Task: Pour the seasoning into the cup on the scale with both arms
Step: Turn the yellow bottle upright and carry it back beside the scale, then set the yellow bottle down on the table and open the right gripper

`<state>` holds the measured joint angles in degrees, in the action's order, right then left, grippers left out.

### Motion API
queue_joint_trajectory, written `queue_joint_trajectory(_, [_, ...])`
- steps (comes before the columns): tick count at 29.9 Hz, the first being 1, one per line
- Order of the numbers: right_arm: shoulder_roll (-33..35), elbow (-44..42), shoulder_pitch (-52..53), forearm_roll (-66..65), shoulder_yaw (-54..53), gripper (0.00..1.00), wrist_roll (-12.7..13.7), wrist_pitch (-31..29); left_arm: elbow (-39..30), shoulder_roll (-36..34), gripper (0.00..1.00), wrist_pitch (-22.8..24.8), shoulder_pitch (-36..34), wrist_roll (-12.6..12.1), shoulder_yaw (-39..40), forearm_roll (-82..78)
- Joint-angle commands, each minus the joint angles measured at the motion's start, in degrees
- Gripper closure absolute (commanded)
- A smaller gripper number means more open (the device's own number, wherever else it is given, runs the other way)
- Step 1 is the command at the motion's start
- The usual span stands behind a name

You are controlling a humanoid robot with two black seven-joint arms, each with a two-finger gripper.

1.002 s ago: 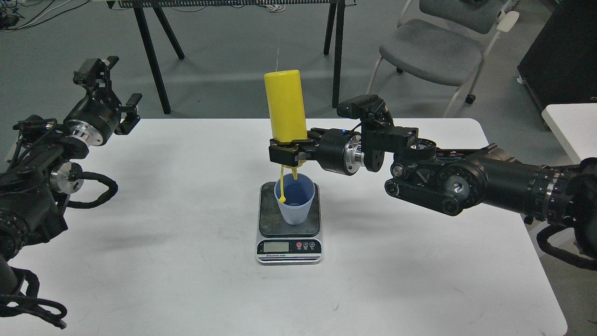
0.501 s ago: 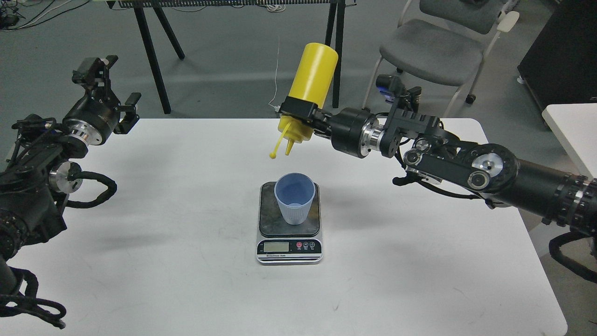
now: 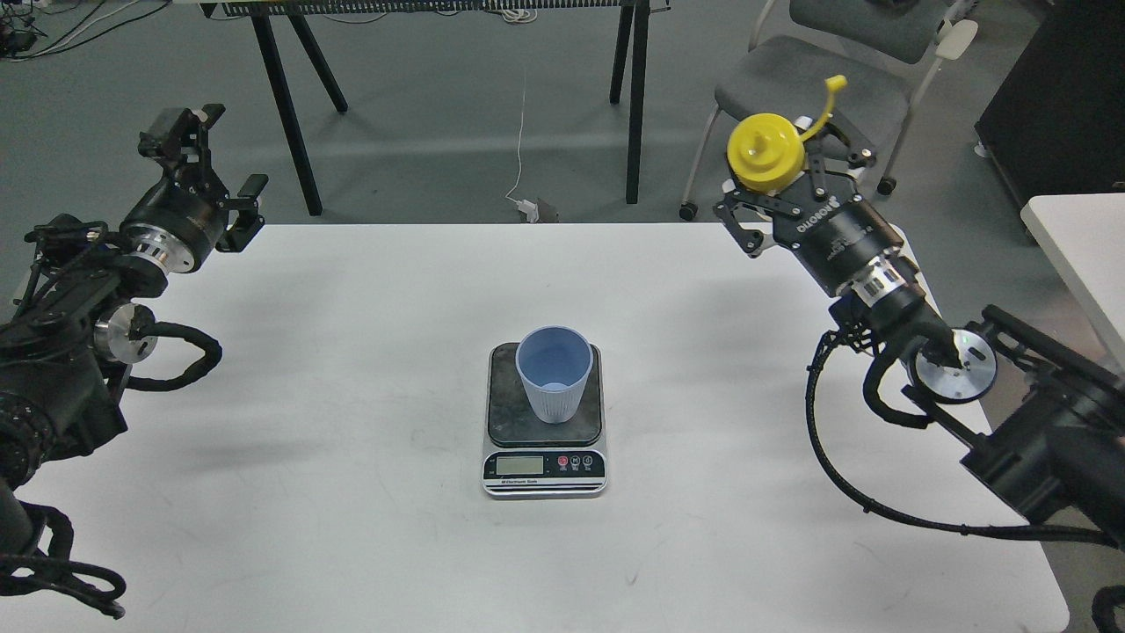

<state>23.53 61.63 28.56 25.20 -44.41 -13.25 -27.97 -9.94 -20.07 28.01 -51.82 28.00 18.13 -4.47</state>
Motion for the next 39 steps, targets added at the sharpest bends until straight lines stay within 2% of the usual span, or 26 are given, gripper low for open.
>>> queue_joint_trajectory(1, [-3.1,0.3,-9.1,1.1,-7.7,0.94,-0.6,0.0,0.0,-0.1,0.01,0.0,0.0,0.0,0.0,0.0])
queue_joint_trajectory(7, [-8.4,-0.1,-15.5,2.3,-16.0,0.94,-0.8,0.0,0.0,-0.3,0.01,0.0,0.0,0.0,-0.2,0.0])
queue_joint_trajectory(18, [-14.5,-5.5,-16.2,4.0,-16.5,0.93,-1.0,0.0,-0.1,-0.3,0.01,0.0,-0.1,0.0,-0.5,-0.5])
queue_joint_trajectory(30, [-15.3,-8.4,-16.8,4.0,-16.3,0.93,-0.8,0.0,-0.1,-0.4,0.01,0.0,-0.5,0.0,-0.6,-0.6])
queue_joint_trajectory(39, [-15.4,-8.5,-17.2,3.9,-15.6,0.88,-1.2,0.0,-0.1,-0.2,0.01,0.0,-0.5,0.0,-0.6,-0.7])
